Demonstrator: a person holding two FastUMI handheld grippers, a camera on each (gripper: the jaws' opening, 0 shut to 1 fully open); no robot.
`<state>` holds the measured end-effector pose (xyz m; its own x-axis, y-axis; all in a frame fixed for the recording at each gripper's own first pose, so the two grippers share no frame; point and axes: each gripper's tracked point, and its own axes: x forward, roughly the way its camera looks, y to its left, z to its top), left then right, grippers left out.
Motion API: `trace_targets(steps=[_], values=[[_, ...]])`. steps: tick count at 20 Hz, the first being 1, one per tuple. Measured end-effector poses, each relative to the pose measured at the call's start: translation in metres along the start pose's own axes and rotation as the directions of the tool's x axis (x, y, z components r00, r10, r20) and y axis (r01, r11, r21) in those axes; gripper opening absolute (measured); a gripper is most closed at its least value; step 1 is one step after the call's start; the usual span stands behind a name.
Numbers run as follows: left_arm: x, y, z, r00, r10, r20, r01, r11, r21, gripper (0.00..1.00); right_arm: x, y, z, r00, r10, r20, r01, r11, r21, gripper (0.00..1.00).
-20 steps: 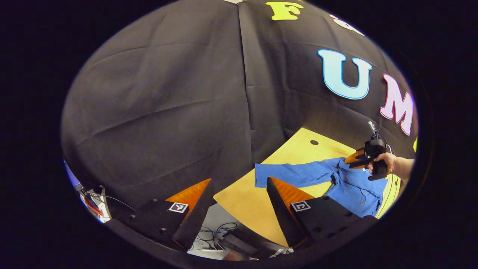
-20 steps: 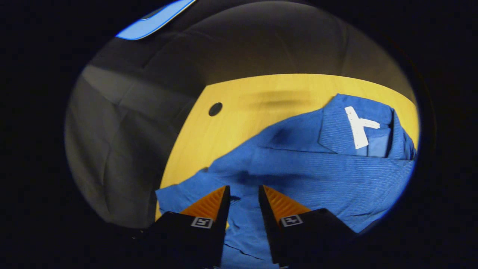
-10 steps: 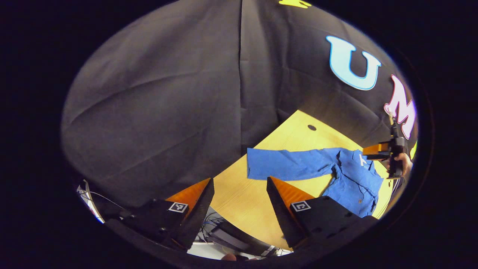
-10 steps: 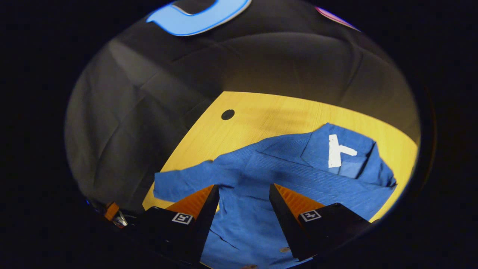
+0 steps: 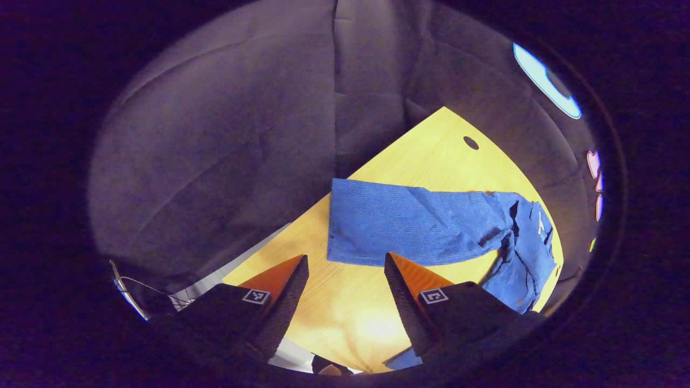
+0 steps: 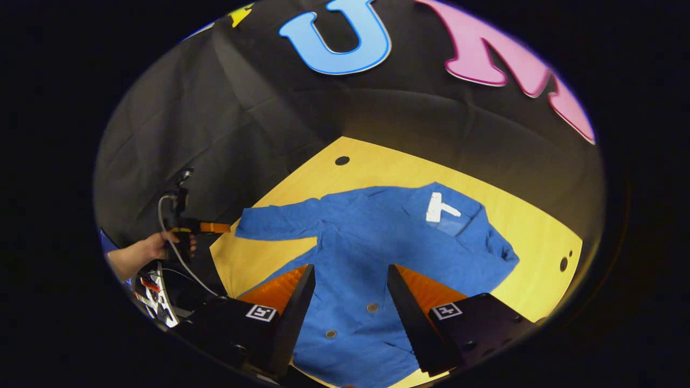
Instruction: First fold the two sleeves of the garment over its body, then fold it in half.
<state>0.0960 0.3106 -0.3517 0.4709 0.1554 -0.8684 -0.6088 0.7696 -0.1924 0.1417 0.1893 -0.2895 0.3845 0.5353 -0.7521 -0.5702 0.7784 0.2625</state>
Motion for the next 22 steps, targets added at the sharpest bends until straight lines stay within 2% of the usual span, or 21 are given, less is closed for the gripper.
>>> trace_targets(steps=[3, 7, 9, 13, 15, 18, 19, 20, 22], values=[[0.020, 0.002, 0.010, 0.997, 0.041, -0.065, -0.040, 0.999, 0.021, 0.83, -0.018, -0.023, -0.061, 0.998, -0.019, -0.058, 0.027, 0.990, 0.137, 0.88], [0.033, 0.004, 0.016, 0.991, 0.044, -0.124, -0.045, 0.999, -0.007, 0.83, -0.050, -0.062, -0.114, 0.988, -0.103, -0.118, 0.125, 0.972, 0.197, 0.88], [0.041, 0.005, 0.015, 0.988, 0.030, -0.152, -0.033, 0.999, -0.017, 0.83, -0.064, -0.067, -0.114, 0.988, -0.113, -0.106, 0.135, 0.963, 0.233, 0.88], [0.049, 0.010, 0.018, 0.983, 0.071, -0.170, -0.070, 0.997, 0.015, 0.83, -0.067, -0.068, -0.109, 0.989, -0.120, -0.081, 0.137, 0.954, 0.266, 0.88], [0.052, 0.011, 0.019, 0.978, 0.093, -0.184, -0.082, 0.995, 0.064, 0.83, -0.065, -0.066, -0.113, 0.990, -0.113, -0.089, 0.133, 0.958, 0.253, 0.88], [0.051, 0.003, 0.022, 0.971, 0.086, -0.222, -0.054, 0.987, 0.149, 0.84, -0.061, -0.057, -0.115, 0.989, -0.088, -0.122, 0.115, 0.964, 0.240, 0.88], [0.054, 0.001, 0.023, 0.970, 0.083, -0.227, -0.046, 0.985, 0.166, 0.72, -0.061, -0.051, -0.113, 0.989, -0.076, -0.125, 0.105, 0.963, 0.247, 0.88], [0.052, -0.003, 0.021, 0.968, 0.077, -0.238, -0.031, 0.981, 0.192, 0.64, -0.060, -0.047, -0.112, 0.990, -0.067, -0.125, 0.097, 0.964, 0.249, 0.88], [0.054, -0.014, 0.020, 0.966, 0.074, -0.250, -0.017, 0.975, 0.221, 0.25, -0.057, -0.047, -0.114, 0.989, -0.066, -0.129, 0.096, 0.965, 0.242, 0.88]])
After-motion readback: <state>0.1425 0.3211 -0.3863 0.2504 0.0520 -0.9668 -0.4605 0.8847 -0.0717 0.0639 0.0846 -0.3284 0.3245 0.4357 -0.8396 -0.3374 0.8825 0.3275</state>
